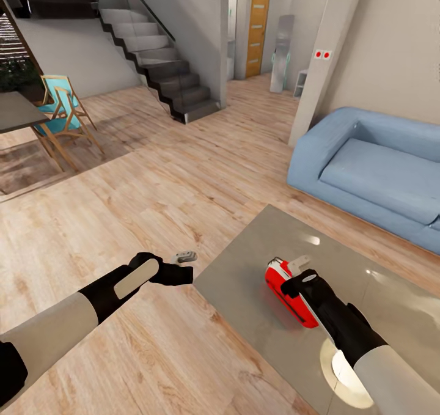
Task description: Turn on the radio receiver that's on the table in the living room.
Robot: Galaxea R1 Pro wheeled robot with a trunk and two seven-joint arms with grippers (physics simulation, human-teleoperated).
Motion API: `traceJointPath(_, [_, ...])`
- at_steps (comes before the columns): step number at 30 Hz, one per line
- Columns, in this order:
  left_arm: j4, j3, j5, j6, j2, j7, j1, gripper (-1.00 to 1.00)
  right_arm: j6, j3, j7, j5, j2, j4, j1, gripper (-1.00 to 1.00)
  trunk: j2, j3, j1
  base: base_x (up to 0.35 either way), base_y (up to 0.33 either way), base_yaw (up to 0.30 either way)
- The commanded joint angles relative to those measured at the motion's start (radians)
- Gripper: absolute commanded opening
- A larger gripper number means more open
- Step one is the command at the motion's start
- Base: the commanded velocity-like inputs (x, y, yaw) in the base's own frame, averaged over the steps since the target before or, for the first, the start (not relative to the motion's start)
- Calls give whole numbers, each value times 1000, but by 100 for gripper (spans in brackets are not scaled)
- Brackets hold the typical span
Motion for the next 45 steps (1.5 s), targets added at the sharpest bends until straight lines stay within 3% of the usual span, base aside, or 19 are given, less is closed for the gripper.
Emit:
traceJointPath(1, [0,0,0,0,0,0,0,-100,0,0,1,0,-1,0,0,100,0,2,0,0,0,0])
traceJointPath(45, [0,0,-2,0,-5,0,0,-100,-18,-2,2,-4,-6,13,0,100,0,71,0,0,0,0])
